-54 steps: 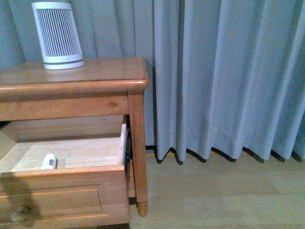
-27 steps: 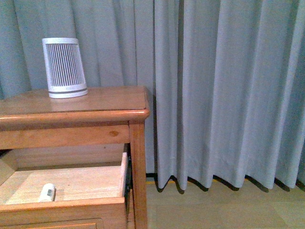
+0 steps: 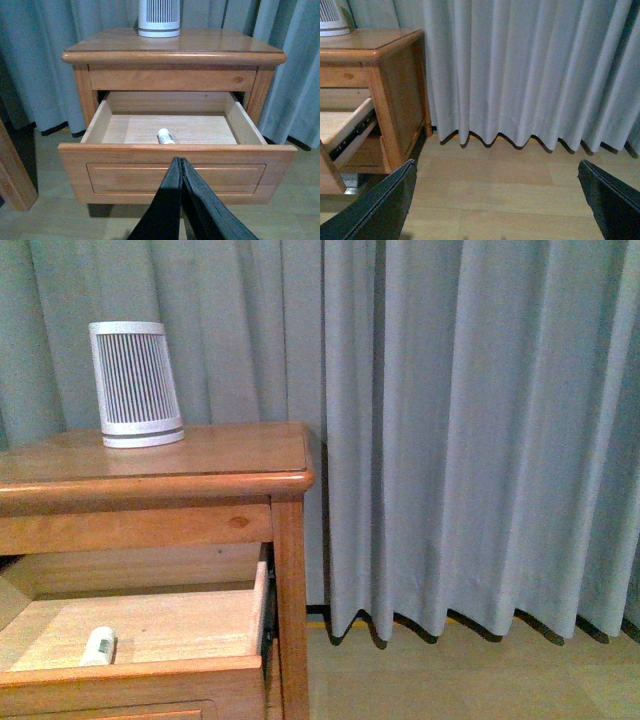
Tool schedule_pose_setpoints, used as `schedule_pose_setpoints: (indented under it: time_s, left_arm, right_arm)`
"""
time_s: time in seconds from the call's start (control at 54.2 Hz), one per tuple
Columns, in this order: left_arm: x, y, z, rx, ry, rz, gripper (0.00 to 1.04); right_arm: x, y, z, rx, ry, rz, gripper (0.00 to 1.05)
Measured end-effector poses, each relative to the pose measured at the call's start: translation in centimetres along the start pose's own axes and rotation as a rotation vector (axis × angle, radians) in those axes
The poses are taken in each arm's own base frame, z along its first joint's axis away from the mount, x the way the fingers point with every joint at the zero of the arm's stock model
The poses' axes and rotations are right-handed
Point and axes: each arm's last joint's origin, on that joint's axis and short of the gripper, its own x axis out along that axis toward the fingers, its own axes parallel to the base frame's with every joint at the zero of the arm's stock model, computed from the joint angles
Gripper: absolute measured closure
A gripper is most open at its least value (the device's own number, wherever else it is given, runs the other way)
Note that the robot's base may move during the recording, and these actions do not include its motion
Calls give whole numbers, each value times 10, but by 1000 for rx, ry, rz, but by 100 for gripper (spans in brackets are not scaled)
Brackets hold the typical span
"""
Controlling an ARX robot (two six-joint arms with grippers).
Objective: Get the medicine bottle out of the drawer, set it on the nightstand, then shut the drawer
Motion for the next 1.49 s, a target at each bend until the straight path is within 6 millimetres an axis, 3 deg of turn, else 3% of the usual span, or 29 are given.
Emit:
schedule_pose_setpoints:
  time_s: [0.461,0.977,1.014,1.493]
  left_arm:
    - [0,0,-6,-2,5,1,101]
    - [0,0,-6,-3,2,-2,8]
    - [0,0,-6,-2,2,-1,5]
    - [0,0,-5,-3,-1,1,7]
  right_arm:
    - [0,0,0,1,0,0,7]
    - [0,0,0,2,-2,-3,7]
    - [0,0,0,2,0,-2,7]
    - [0,0,0,2,-1,3,7]
